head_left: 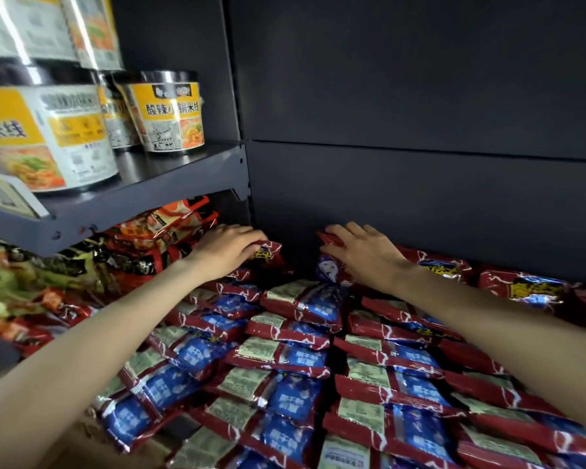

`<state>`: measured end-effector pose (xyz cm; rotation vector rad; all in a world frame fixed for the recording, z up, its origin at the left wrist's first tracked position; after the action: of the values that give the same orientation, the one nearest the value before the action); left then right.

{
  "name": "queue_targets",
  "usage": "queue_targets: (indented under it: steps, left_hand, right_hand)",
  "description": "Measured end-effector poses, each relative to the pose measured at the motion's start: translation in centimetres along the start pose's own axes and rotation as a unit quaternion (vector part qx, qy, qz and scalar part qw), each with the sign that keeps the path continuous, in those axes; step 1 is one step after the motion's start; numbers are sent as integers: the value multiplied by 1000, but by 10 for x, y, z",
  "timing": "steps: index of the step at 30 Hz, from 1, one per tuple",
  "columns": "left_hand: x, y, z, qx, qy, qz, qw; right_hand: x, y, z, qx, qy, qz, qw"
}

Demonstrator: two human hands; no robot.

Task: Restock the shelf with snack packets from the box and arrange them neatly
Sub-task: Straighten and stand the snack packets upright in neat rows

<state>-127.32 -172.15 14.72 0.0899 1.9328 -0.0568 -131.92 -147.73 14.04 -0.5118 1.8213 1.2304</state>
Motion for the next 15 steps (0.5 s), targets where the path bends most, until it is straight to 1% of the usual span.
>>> queue_targets:
  steps: [4,5,7,9,12,15]
  left_hand:
    - [2,25,-28,60,24,38,997]
    - [4,31,-36,72,25,43,996]
    - [10,41,-49,83,31,48,995]
    - [14,50,-58,88,67,35,993]
    - [18,49,-63,84,139,-13,987]
    - [26,43,-57,100,159,-12,982]
  right_hand:
    - [4,14,5,48,79,-1,996]
    - [6,17,7,54,88,-5,995]
    - [8,20,8,56,91,-36,994]
    - [9,19,5,57,86,-72,992]
    - [10,18,-4,45,98,-76,991]
    - [14,17,-9,25,102,-68,992]
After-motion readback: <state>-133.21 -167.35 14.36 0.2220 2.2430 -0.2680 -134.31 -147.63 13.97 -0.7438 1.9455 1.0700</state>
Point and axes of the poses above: each hand's wrist, its own z-axis away from the middle knuckle, its own x-axis out of the palm, y = z × x, the point moved 3 cm from there along -z, towards the middle knuckle, and after that the axes turned 11 degrees about -x, right-handed, at the moved point
